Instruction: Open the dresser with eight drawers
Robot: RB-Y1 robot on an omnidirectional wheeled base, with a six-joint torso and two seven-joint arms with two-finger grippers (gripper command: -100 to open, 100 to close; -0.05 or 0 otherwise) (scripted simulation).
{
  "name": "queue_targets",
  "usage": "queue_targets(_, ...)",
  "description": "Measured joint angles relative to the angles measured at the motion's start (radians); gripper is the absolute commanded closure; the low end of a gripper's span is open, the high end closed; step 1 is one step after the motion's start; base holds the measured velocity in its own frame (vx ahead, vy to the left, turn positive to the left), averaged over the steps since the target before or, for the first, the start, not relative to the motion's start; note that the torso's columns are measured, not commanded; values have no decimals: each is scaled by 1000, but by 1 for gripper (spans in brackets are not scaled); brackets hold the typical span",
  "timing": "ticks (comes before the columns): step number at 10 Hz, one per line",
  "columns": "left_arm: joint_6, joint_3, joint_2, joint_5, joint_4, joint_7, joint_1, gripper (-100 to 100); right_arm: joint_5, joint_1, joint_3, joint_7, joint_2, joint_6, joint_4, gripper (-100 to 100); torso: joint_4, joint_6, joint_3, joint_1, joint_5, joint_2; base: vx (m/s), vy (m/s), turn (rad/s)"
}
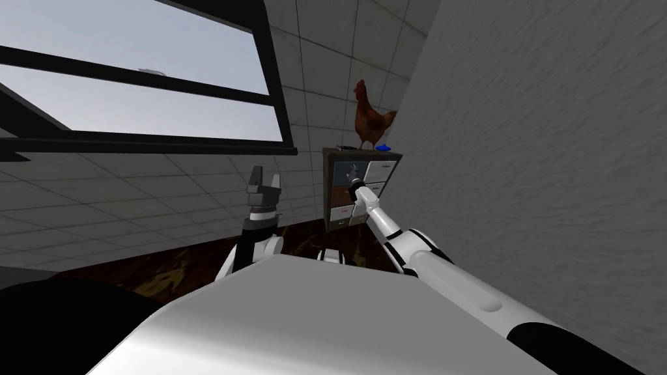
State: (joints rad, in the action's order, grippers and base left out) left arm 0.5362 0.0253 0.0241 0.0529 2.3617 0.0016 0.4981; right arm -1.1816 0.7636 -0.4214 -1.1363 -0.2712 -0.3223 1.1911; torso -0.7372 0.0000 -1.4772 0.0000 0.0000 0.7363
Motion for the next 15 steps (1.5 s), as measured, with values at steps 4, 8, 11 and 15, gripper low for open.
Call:
queue_targets(4,0,0,0,0,0,0,0,0,72,-2,97,93,15,44,-8,100,0,1,1,0,0,1,-61,-50,172)
queue_targets(8,0,0,0,0,0,0,0,0,188,-3,112,189,16,39,-2,100,0,0,1,0,0,1,9,9,-1)
queue_targets(11,0,0,0,0,0,0,0,0,275,-4,112,193,17,39,-1,100,-1,0,2,0,0,3,-19,3,-23)
queue_targets(15,0,0,0,0,0,0,0,0,195,-11,58,100,-30,19,25,100,-1,0,2,1,0,2,-94,1,-53)
